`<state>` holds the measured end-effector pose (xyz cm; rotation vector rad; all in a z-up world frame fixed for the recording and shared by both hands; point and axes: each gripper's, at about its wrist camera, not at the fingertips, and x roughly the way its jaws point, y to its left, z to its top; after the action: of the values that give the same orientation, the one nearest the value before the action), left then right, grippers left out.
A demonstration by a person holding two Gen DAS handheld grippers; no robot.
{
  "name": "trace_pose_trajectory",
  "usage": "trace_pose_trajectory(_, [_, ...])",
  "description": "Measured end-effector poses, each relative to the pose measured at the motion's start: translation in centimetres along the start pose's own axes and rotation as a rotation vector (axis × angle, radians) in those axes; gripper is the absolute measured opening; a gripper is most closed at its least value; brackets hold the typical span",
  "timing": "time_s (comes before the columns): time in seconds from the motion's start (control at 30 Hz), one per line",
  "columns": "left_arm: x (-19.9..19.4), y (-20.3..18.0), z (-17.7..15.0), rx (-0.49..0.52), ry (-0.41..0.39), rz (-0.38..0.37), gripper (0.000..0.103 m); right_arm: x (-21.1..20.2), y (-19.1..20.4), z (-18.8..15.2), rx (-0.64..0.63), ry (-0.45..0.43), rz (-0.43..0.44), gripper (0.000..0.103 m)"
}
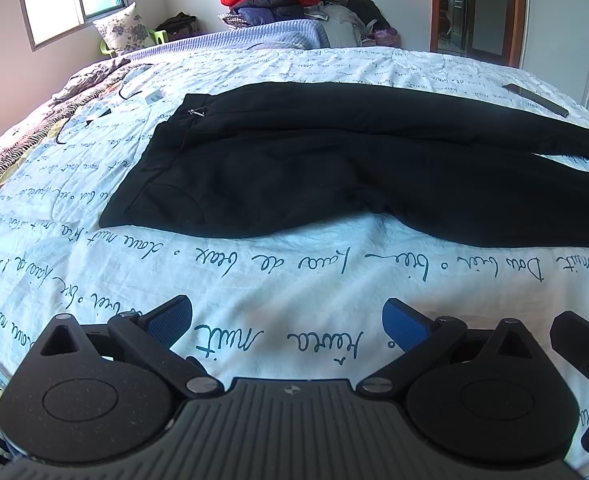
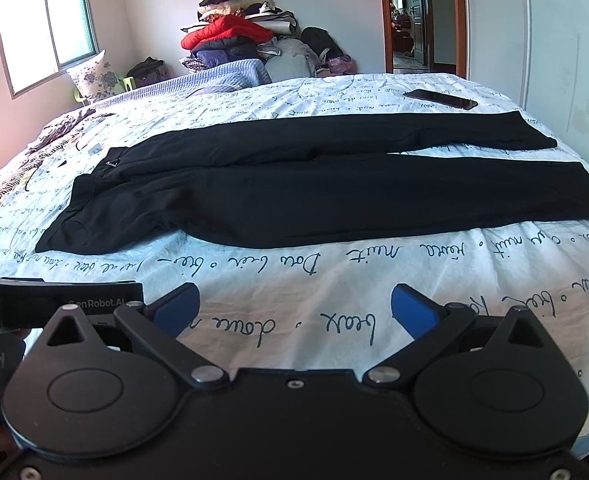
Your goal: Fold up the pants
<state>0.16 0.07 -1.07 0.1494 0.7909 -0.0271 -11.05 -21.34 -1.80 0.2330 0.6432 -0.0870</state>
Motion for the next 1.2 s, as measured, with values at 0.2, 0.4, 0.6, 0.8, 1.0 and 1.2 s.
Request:
trace_pose_trajectory(0.2, [-0.1, -0.1, 0.0, -0.004, 0.002, 0.0, 0.102, 0.1, -0.1, 0.0, 0.006, 0.002, -0.002, 0.103])
trace_pose_trajectory(0.4, [0.0, 0.0, 0.0, -0.002, 0.011, 0.004, 0.102, 0.1, -0.2, 0.0, 0.009, 0.0, 0.0, 0.103])
trace_pose_trajectory(0.6, [0.1, 0.0, 0.0, -0.003, 0.012, 0.005, 0.102, 0.1, -0.2, 0.0, 0.01, 0.002, 0.003, 0.103])
trace_pose_trajectory(0.8, [0.7, 0.1, 0.4, -0.011, 0.015, -0.003, 0.102, 0.0, -0.1, 0.7, -0.017, -0.006, 0.011, 0.103])
trace_pose_trajectory(1.0, [1.9, 0.5, 1.1, -0.011, 0.019, 0.024, 0.102, 0.6, 0.6, 2.3, -0.117, -0.052, 0.04, 0.103])
trace_pose_trajectory(1.2, [3.6, 1.7, 2.5, -0.013, 0.02, 0.072, 0.102, 3.1, 1.0, 4.4, -0.147, -0.018, 0.071, 0.103])
